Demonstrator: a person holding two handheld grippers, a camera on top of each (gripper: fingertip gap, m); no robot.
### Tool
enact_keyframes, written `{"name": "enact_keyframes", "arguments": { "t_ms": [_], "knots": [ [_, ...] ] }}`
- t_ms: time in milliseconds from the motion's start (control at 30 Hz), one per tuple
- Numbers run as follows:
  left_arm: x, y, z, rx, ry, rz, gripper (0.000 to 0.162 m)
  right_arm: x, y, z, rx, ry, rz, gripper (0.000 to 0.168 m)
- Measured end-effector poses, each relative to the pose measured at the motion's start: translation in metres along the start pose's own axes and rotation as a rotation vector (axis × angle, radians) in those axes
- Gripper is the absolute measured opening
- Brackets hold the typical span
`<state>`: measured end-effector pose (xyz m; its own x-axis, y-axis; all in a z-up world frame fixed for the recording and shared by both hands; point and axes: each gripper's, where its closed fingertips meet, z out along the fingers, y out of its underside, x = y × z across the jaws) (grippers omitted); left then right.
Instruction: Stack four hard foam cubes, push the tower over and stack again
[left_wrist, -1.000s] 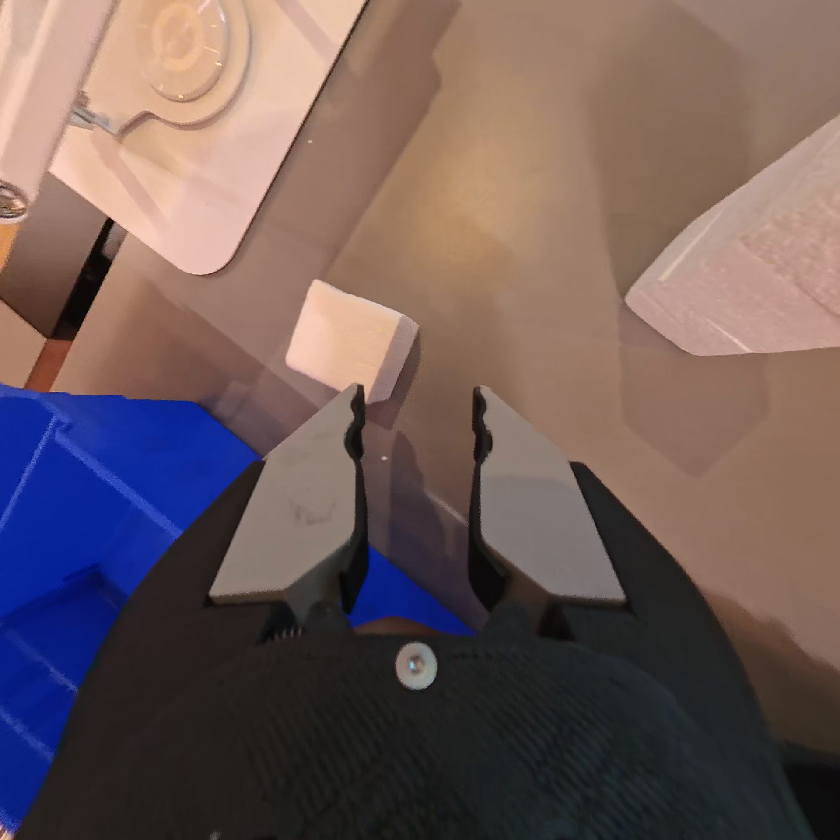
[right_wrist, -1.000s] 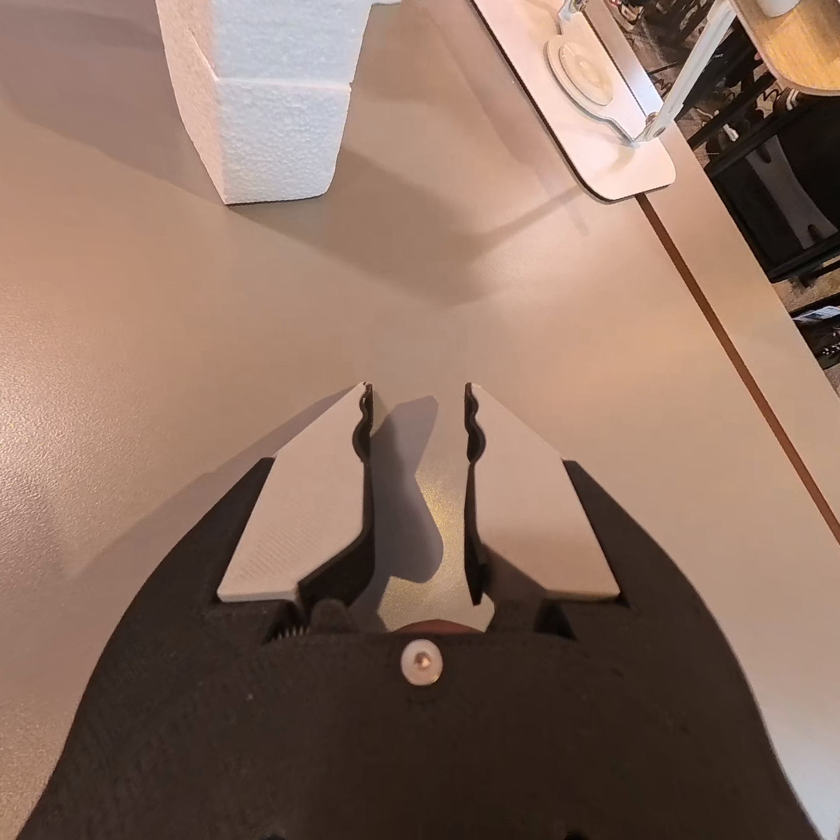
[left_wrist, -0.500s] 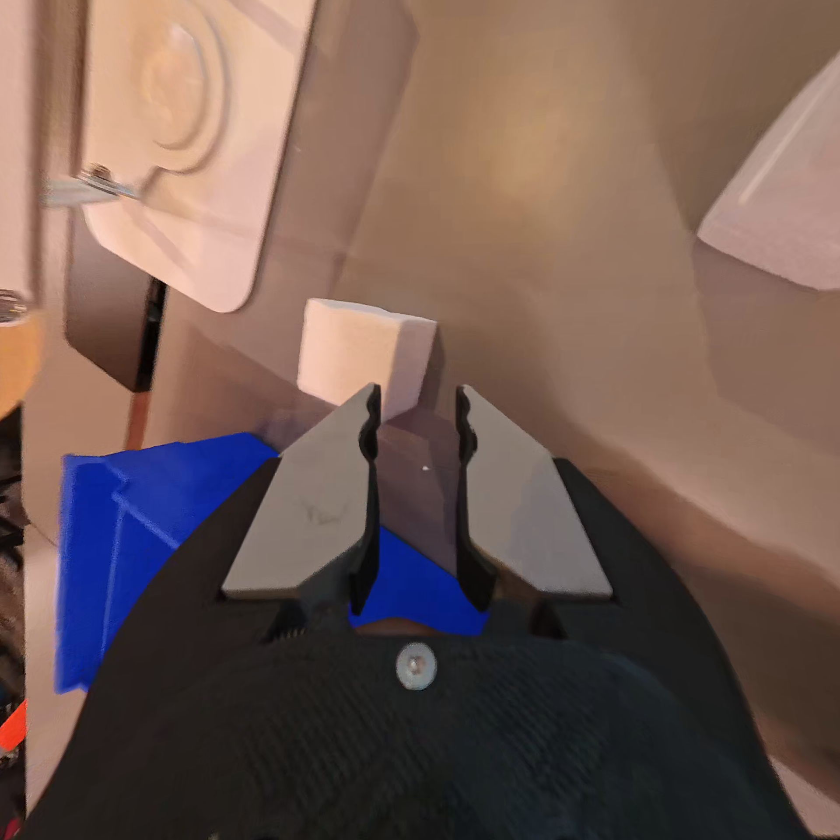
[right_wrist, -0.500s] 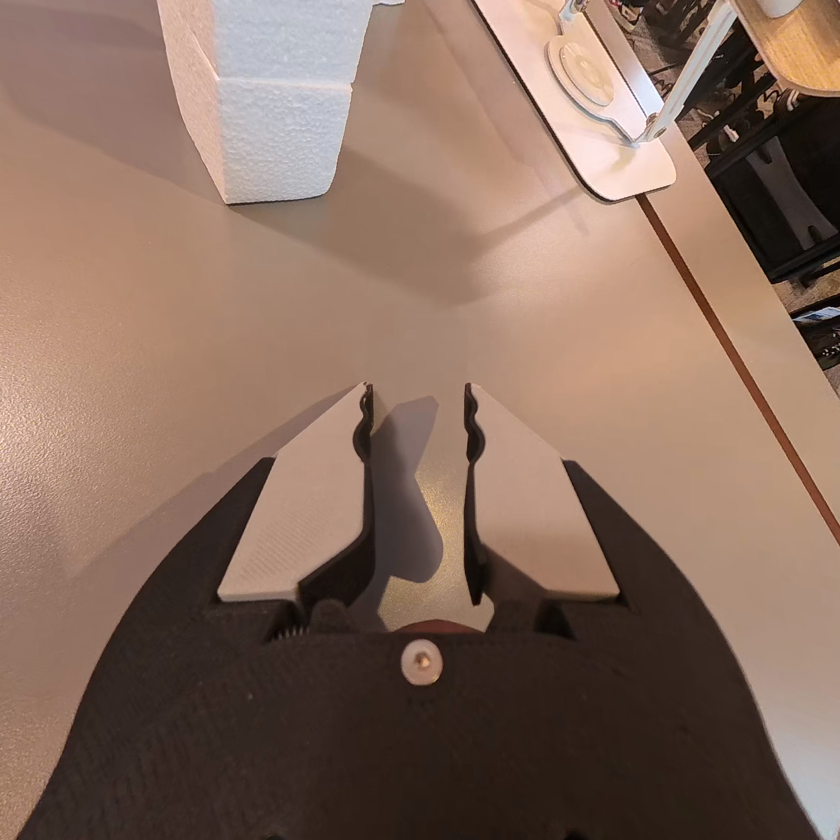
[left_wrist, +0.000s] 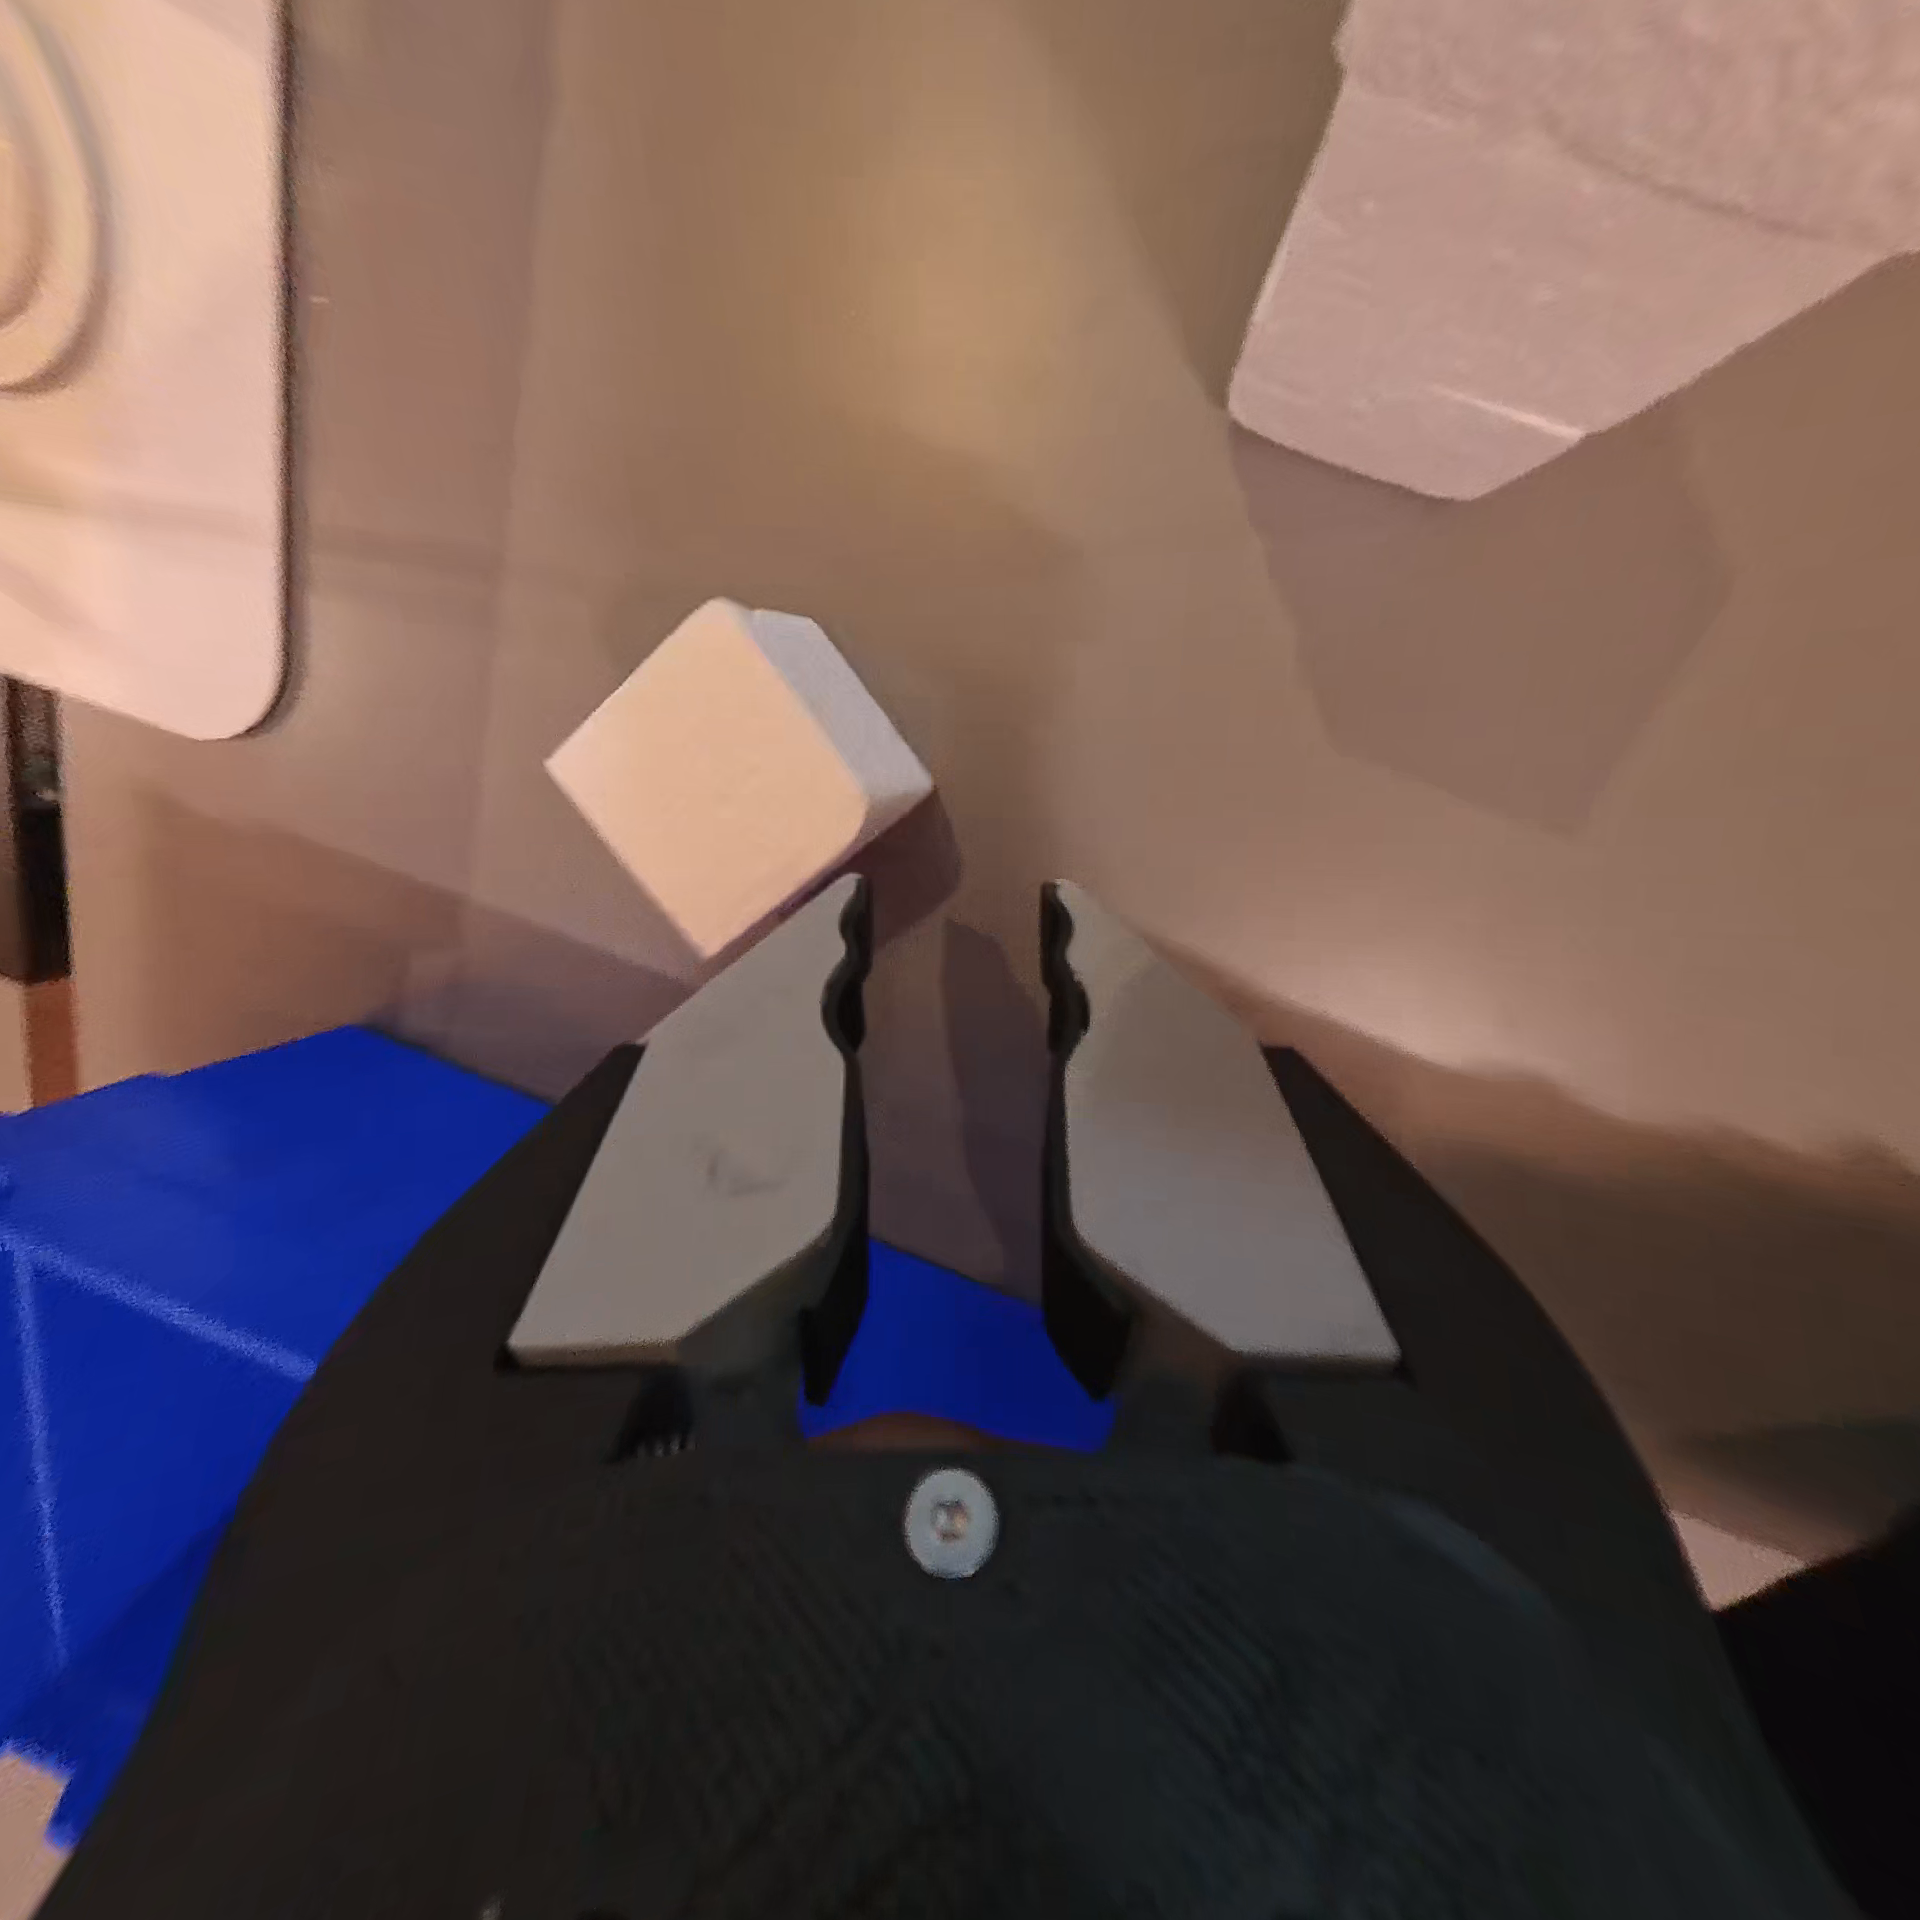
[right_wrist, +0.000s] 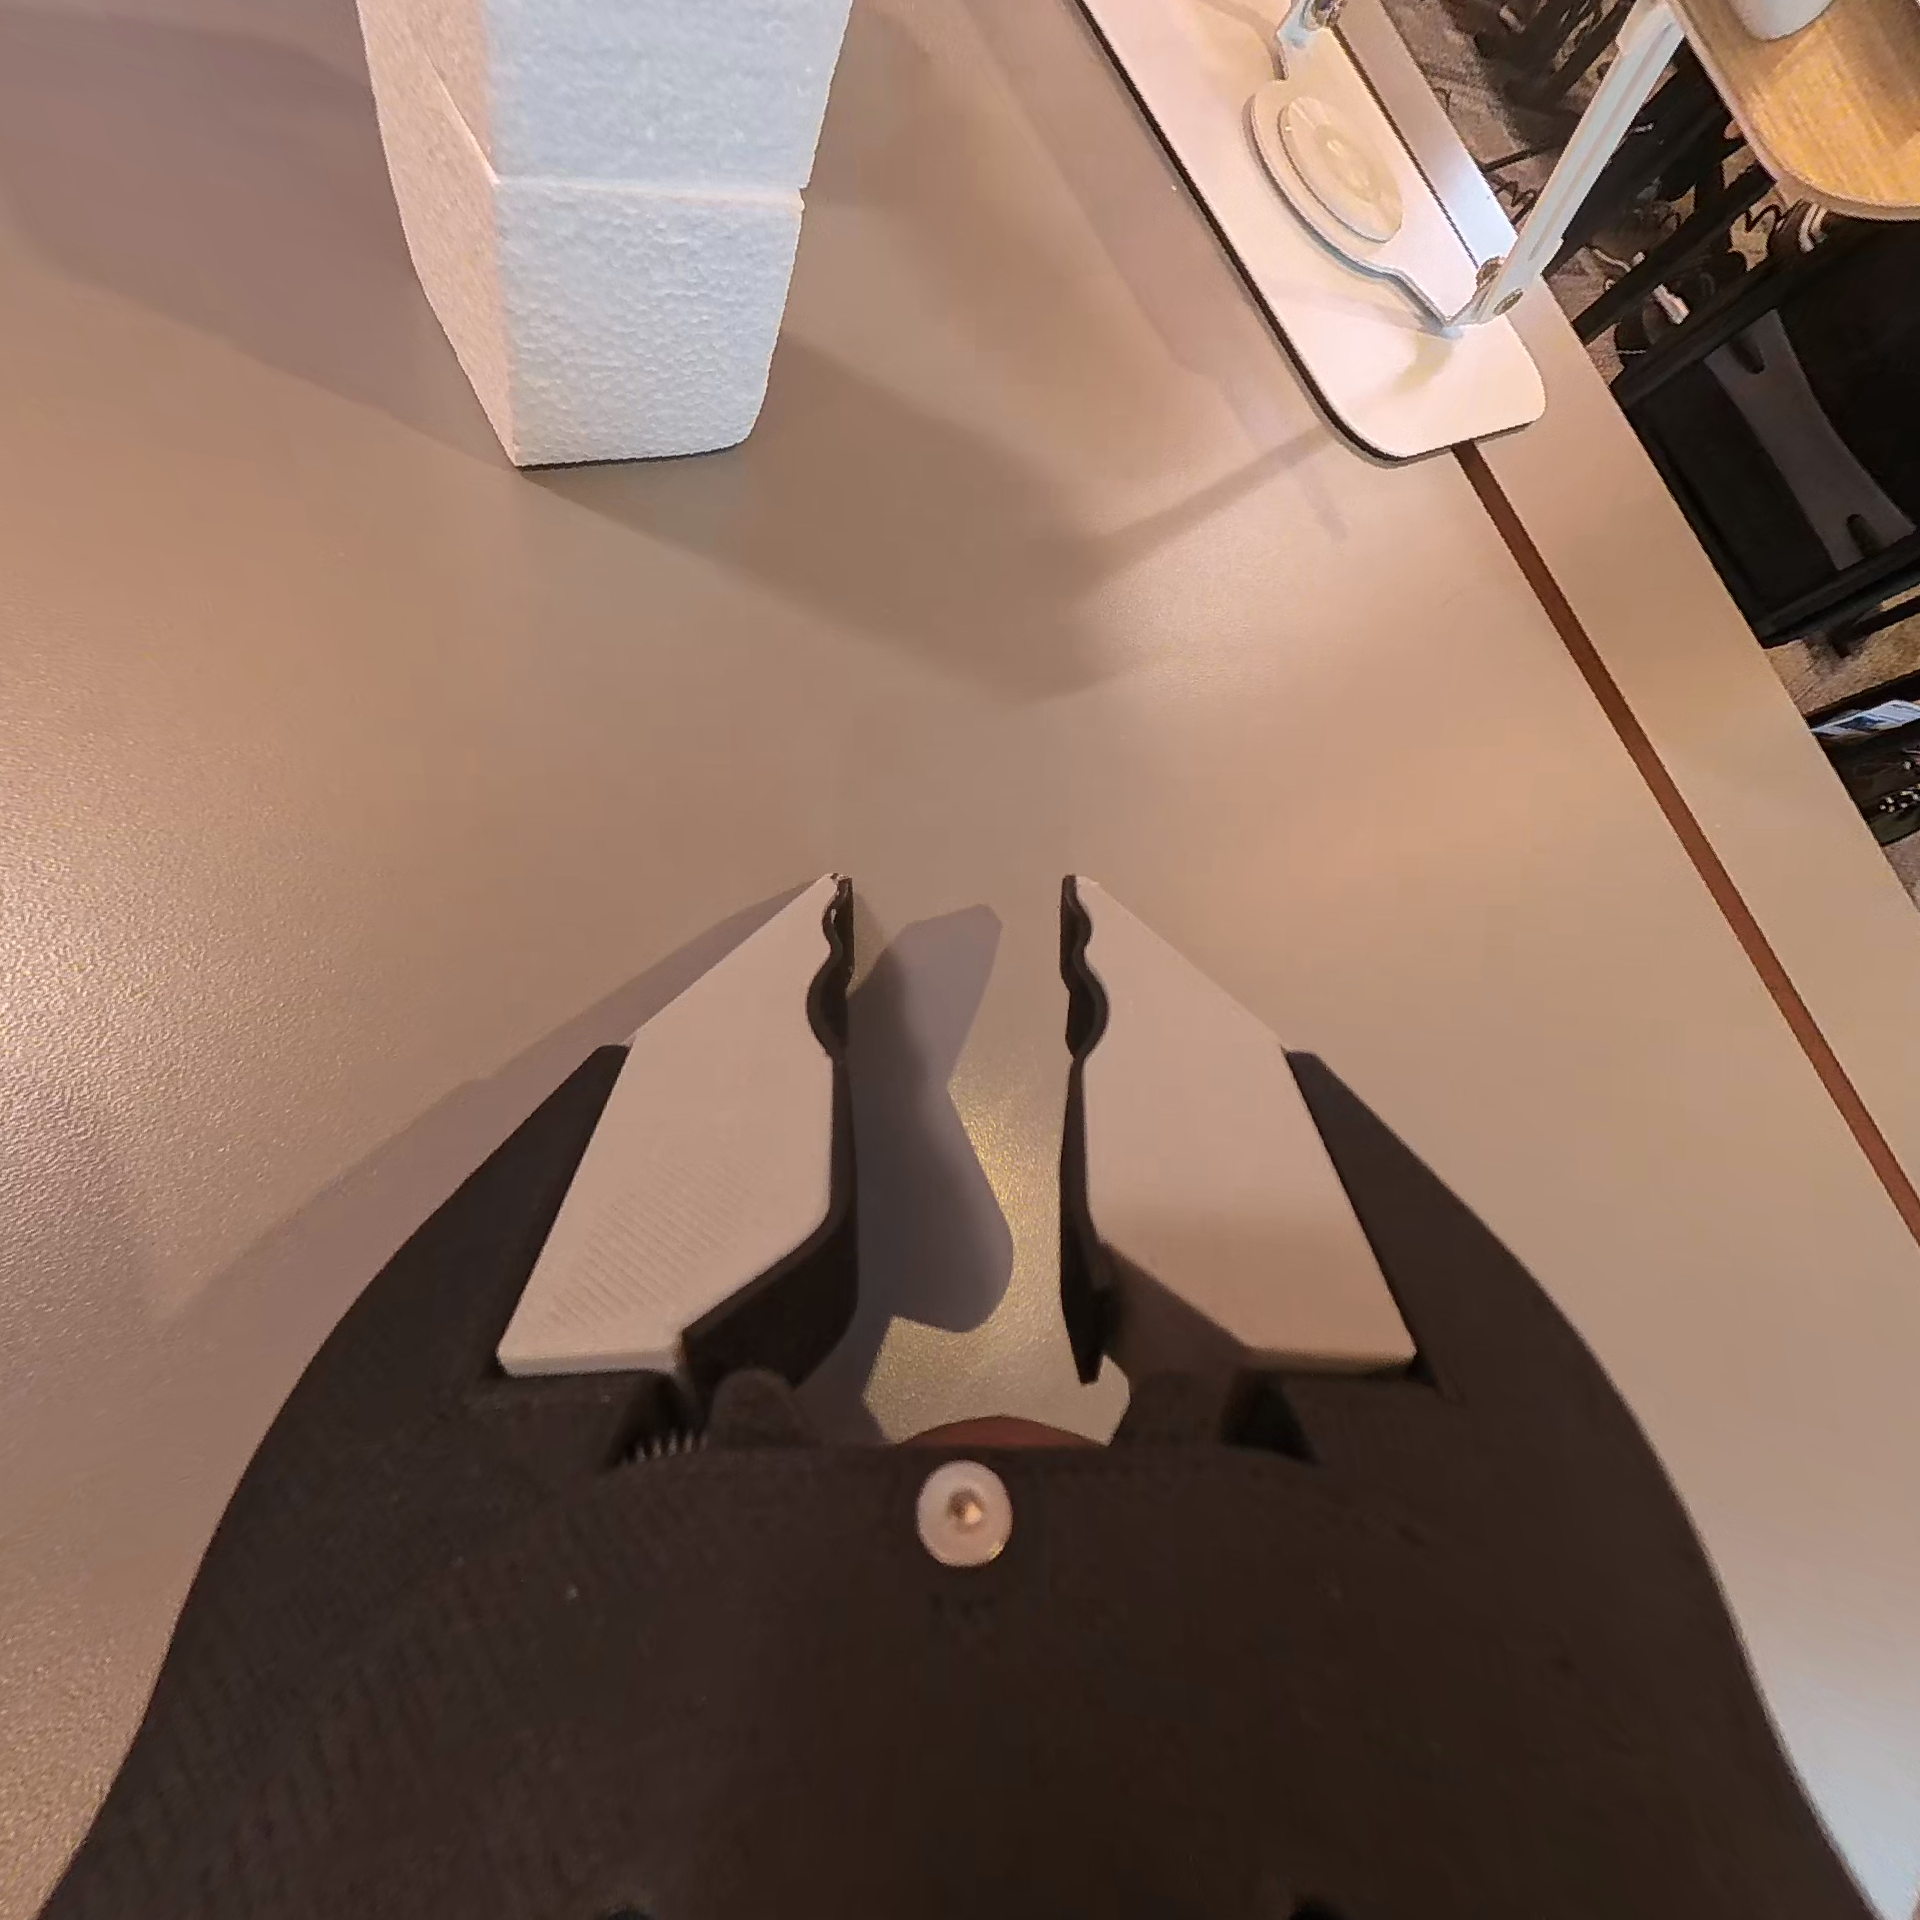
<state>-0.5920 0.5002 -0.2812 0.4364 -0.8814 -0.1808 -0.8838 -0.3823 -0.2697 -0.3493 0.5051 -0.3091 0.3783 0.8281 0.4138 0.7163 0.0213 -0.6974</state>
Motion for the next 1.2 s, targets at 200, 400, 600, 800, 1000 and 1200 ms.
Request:
{"name": "enact_keyframes", "arguments": {
  "t_ms": [200, 400, 600, 800, 1000, 1200],
  "knots": [
    [-0.022, -0.022, -0.026, 0.142, -0.134, -0.038, 0.052, 0.000, 0.000, 0.000, 0.000, 0.000, -0.001, 0.037],
    [-0.060, -0.030, -0.015, 0.142, -0.226, -0.322, 0.075, 0.000, 0.000, 0.000, 0.000, 0.000, 0.001, 0.037],
    [-0.059, -0.022, 0.015, 0.048, -0.143, -0.573, 0.082, 0.000, 0.000, 0.000, 0.000, -0.001, 0.000, 0.037],
    [-0.048, -0.010, 0.026, -0.048, -0.107, -0.556, 0.059, 0.000, 0.000, 0.000, 0.000, -0.002, -0.002, 0.037],
    [-0.055, -0.025, -0.001, 0.075, -0.113, -0.484, 0.058, 0.000, 0.000, 0.000, -0.001, -0.002, -0.003, 0.037],
    [-0.052, -0.062, -0.077, 0.441, -0.157, -0.296, 0.058, 0.000, 0.000, 0.000, 0.000, -0.002, -0.002, 0.037]
  ]
}}
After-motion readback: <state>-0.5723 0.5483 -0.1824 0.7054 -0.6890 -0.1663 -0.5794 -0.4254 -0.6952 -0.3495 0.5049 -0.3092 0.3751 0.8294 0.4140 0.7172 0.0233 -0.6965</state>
